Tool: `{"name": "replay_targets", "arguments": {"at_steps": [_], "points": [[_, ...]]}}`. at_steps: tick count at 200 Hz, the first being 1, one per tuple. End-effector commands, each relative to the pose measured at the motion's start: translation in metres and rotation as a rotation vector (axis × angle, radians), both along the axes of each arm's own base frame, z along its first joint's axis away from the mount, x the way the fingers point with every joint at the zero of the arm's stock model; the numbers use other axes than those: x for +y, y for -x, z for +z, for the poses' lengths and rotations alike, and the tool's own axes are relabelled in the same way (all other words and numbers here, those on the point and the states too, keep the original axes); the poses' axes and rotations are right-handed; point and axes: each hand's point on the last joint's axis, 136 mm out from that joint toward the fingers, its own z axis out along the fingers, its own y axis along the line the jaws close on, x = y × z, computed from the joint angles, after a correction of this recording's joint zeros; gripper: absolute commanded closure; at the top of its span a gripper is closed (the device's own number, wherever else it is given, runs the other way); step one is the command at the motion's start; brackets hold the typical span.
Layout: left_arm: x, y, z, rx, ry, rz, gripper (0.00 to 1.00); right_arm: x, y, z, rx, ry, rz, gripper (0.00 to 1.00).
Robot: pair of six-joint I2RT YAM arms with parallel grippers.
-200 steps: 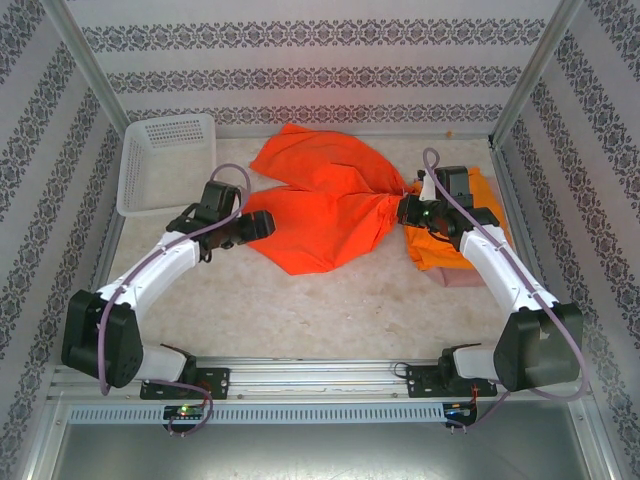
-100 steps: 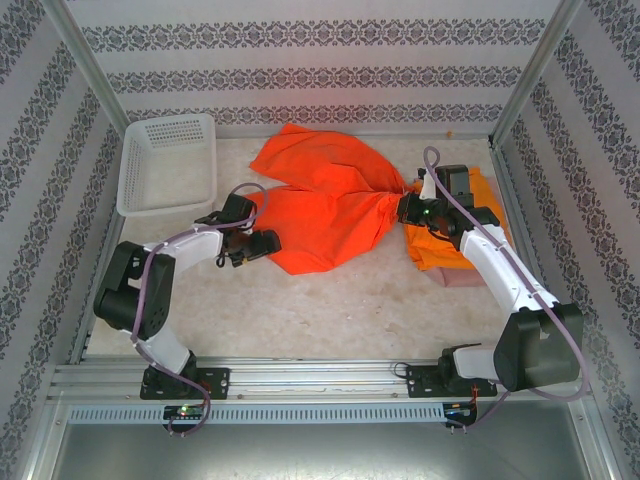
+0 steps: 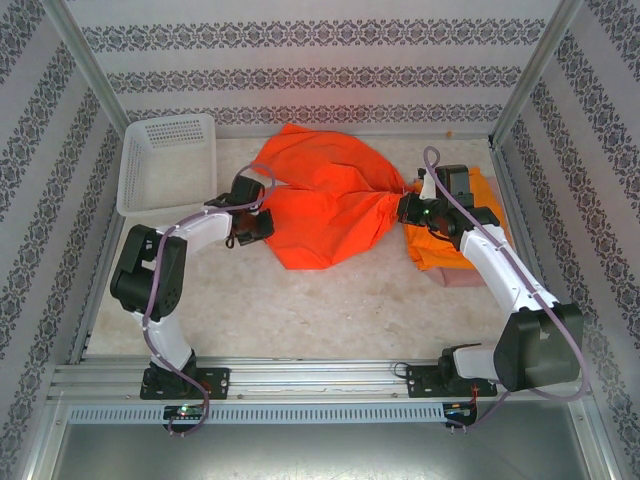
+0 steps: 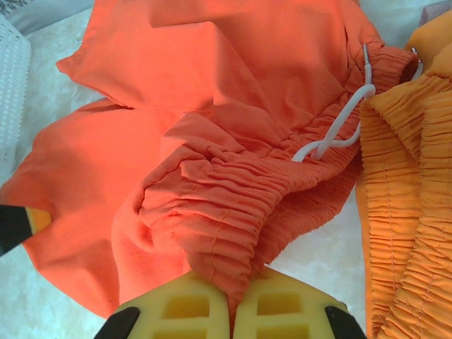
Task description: Fold and stack the shorts
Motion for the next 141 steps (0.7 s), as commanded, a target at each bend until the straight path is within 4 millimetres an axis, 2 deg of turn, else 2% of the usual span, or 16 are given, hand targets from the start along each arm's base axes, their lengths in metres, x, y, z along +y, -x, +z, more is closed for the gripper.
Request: {"name": "replay_targets", "arguments": {"at_steps": [1, 23, 49, 81, 92, 110, 118, 141], "points": [[0.013, -0.001, 0.037, -0.036, -0.120, -0.067, 1.00, -0.006, 0.000, 0.014, -0.053, 0.024, -0.018, 1.00], [0.031, 0.010, 0.077, -0.048, -0.249, -0.131, 1.00, -0.013, 0.000, 0.011, -0.050, 0.053, -0.034, 1.00], [0.045, 0.029, 0.111, -0.008, -0.342, -0.199, 1.00, -0.014, 0.001, 0.005, -0.039, 0.066, -0.032, 1.00], [0.060, 0.041, 0.132, 0.054, -0.476, -0.258, 1.00, -0.016, 0.000, 0.001, -0.027, 0.078, -0.033, 1.00], [0.059, 0.036, 0.135, 0.050, -0.494, -0.279, 0.94, -0.018, 0.000, -0.002, -0.020, 0.090, -0.040, 1.00], [0.043, 0.018, 0.131, 0.030, -0.444, -0.319, 0.79, -0.023, 0.000, -0.005, -0.004, 0.109, -0.063, 1.00], [0.027, 0.006, 0.127, 0.005, -0.385, -0.345, 0.69, -0.025, 0.000, -0.007, 0.005, 0.111, -0.077, 1.00], [-0.024, -0.034, 0.108, -0.051, -0.156, -0.391, 0.52, -0.028, -0.001, -0.012, 0.031, 0.086, -0.124, 1.00]]}}
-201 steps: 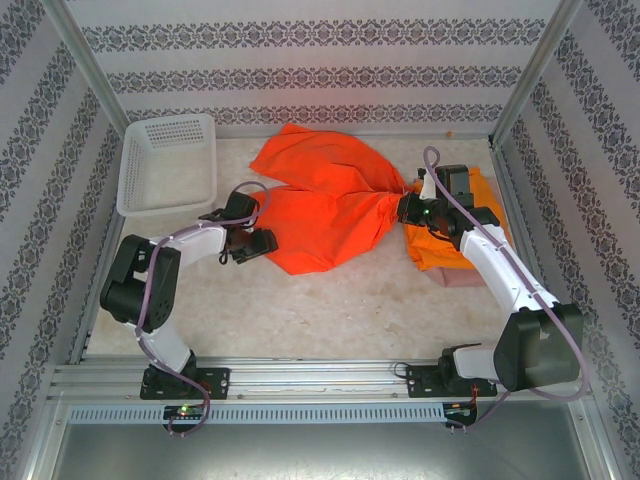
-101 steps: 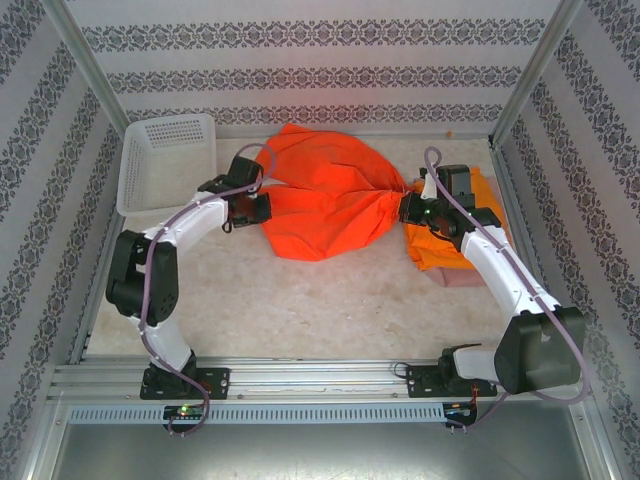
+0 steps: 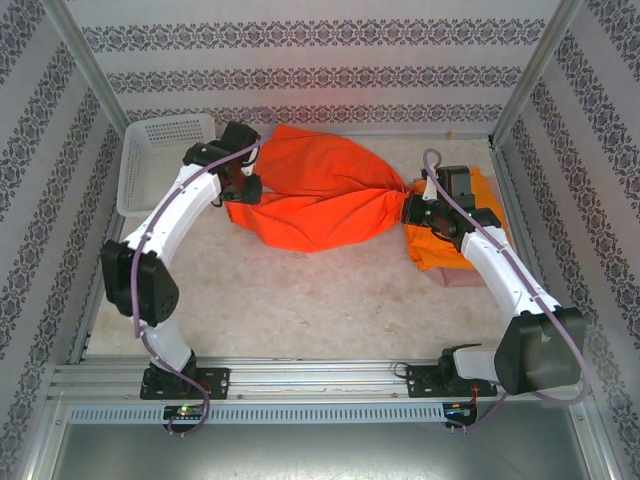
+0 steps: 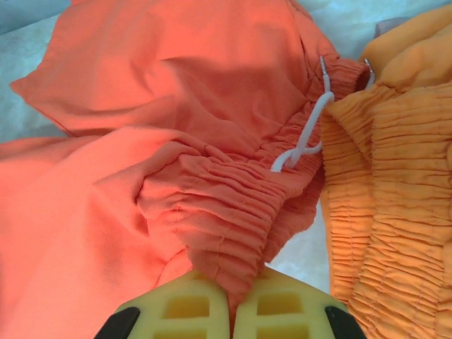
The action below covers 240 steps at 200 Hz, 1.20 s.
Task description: Fold and stack the shorts
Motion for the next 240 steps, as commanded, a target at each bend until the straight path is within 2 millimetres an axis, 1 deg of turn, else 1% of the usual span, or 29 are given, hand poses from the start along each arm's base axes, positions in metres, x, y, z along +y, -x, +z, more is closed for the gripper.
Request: {"name": "replay_targets", "arguments": {"at_steps": [1, 12, 24, 36, 46, 49, 62, 72, 74, 77, 92, 103, 118, 130, 143, 163, 178, 204, 221, 240], "points": [[-0.051, -0.027, -0.025, 0.037, 0.191, -0.110, 0.52, -0.012, -0.001, -0.010, 0.036, 0.009, -0.075, 1.00], [-0.067, -0.042, -0.033, 0.058, 0.281, -0.099, 0.46, -0.012, -0.002, -0.013, 0.052, -0.015, -0.092, 1.00], [-0.074, -0.049, -0.035, 0.073, 0.315, -0.085, 0.44, -0.008, -0.002, -0.015, 0.067, -0.042, -0.096, 1.00], [-0.067, -0.049, -0.030, 0.037, 0.292, -0.059, 0.43, -0.006, -0.003, -0.017, 0.077, -0.061, -0.097, 1.00], [-0.055, -0.043, -0.026, -0.015, 0.261, -0.035, 0.42, -0.005, -0.003, -0.017, 0.080, -0.069, -0.099, 1.00], [-0.051, -0.041, -0.022, -0.035, 0.256, -0.027, 0.42, -0.005, -0.003, -0.017, 0.079, -0.070, -0.097, 1.00], [-0.035, -0.021, -0.018, -0.084, 0.247, 0.015, 0.41, -0.004, -0.002, -0.018, 0.081, -0.078, -0.097, 1.00], [-0.024, -0.002, -0.014, -0.110, 0.269, 0.056, 0.34, -0.001, -0.002, -0.019, 0.084, -0.089, -0.089, 1.00], [-0.022, 0.003, -0.017, -0.106, 0.271, 0.065, 0.33, -0.001, -0.002, -0.019, 0.084, -0.092, -0.089, 1.00], [-0.020, 0.009, -0.015, -0.115, 0.280, 0.077, 0.31, 0.000, -0.002, -0.019, 0.085, -0.098, -0.088, 1.00], [-0.007, 0.041, -0.023, -0.111, 0.309, 0.141, 0.22, 0.004, 0.000, -0.022, 0.099, -0.123, -0.081, 1.00], [-0.002, 0.065, -0.034, -0.084, 0.328, 0.173, 0.19, 0.006, 0.002, -0.026, 0.110, -0.130, -0.077, 1.00], [0.003, 0.090, -0.051, -0.037, 0.347, 0.217, 0.18, 0.007, 0.005, -0.030, 0.122, -0.132, -0.075, 1.00], [0.004, 0.104, -0.065, 0.000, 0.361, 0.235, 0.17, 0.009, 0.007, -0.034, 0.130, -0.137, -0.073, 1.00], [0.008, 0.114, -0.083, 0.035, 0.353, 0.260, 0.18, 0.009, 0.009, -0.036, 0.139, -0.143, -0.073, 1.00], [0.012, 0.121, -0.108, 0.074, 0.341, 0.293, 0.19, 0.011, 0.012, -0.040, 0.149, -0.148, -0.071, 1.00], [0.016, 0.120, -0.122, 0.091, 0.334, 0.315, 0.21, 0.011, 0.014, -0.041, 0.150, -0.150, -0.070, 1.00], [0.026, 0.117, -0.138, 0.111, 0.292, 0.332, 0.24, 0.011, 0.017, -0.040, 0.150, -0.149, -0.070, 1.00], [0.031, 0.116, -0.144, 0.116, 0.266, 0.336, 0.25, 0.011, 0.018, -0.041, 0.149, -0.145, -0.070, 1.00], [0.033, 0.117, -0.151, 0.131, 0.269, 0.345, 0.29, 0.009, 0.019, -0.041, 0.148, -0.142, -0.073, 1.00]]}}
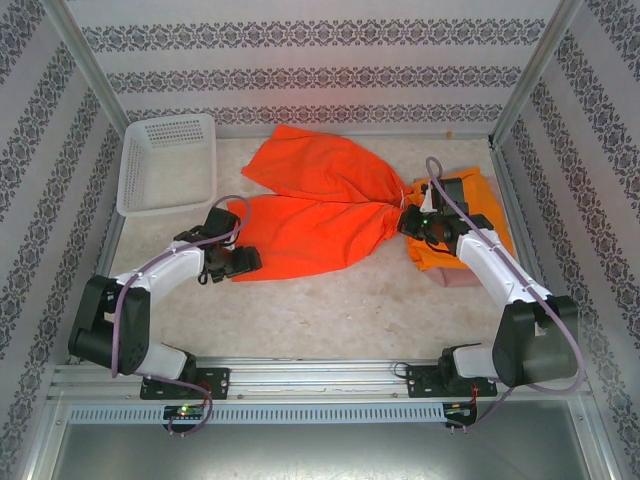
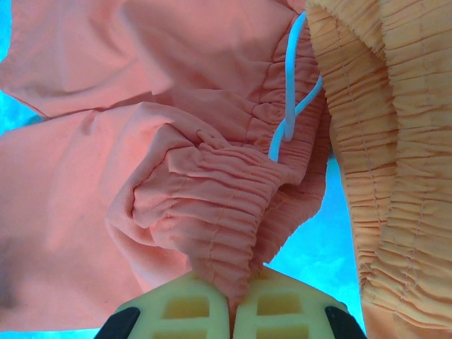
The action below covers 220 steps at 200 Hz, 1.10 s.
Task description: Fold and stack the shorts
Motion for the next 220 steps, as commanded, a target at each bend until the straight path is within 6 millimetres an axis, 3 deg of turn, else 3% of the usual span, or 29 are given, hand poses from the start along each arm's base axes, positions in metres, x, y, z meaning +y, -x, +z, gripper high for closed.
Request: {"name": "replay_targets", "arguments": {"at_steps": [1, 59, 94, 121, 159, 220], "points": [[0.006, -0.008, -0.006, -0.019, -0.009, 0.024, 0.29, 0.003, 0.003, 0.003, -0.016, -0.008, 0.004, 1.00], [0.006, 0.000, -0.018, 0.029, -0.011, 0.007, 0.38, 0.003, 0.003, 0.000, -0.005, -0.008, 0.003, 1.00], [0.024, 0.005, -0.007, 0.016, -0.107, 0.018, 0.29, 0.002, 0.004, 0.000, -0.007, -0.008, 0.000, 1.00], [0.023, 0.004, -0.002, -0.006, -0.093, 0.029, 0.28, 0.003, 0.004, -0.001, -0.002, -0.011, 0.003, 1.00], [0.002, 0.002, -0.013, 0.028, 0.022, 0.030, 0.38, 0.004, 0.003, 0.000, -0.003, -0.016, 0.002, 1.00], [0.002, 0.008, -0.021, 0.062, 0.024, 0.030, 0.54, 0.003, 0.005, -0.002, 0.004, -0.017, -0.002, 1.00]]}}
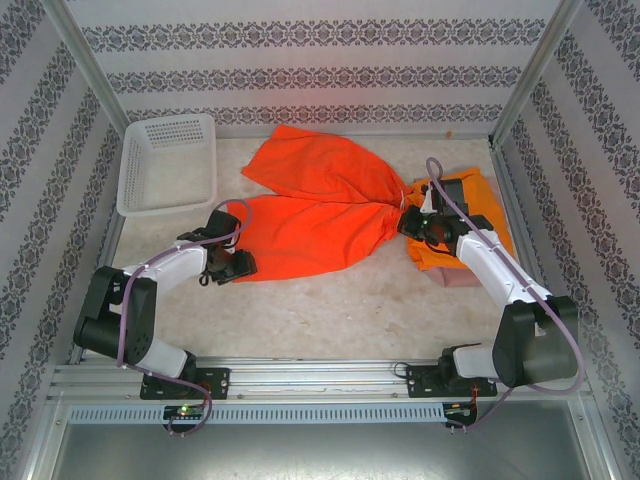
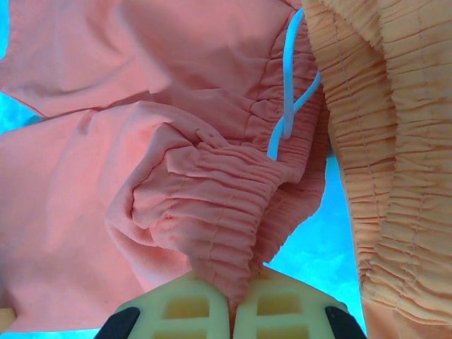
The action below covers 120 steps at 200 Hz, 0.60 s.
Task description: Fold and stack the shorts
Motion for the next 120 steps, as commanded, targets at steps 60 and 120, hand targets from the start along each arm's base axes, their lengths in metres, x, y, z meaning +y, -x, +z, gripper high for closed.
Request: {"name": "replay_targets", "arguments": {"at_steps": [60, 120], "points": [[-0.005, -0.008, 0.011, -0.036, 0.049, 0.013, 1.00, 0.007, 0.003, 0.001, 0.003, -0.031, 0.010, 1.00], [0.023, -0.044, 0.143, -0.331, -0.025, 0.038, 1.00, 0.015, -0.005, 0.053, -0.100, -0.077, 0.050, 1.00]]}}
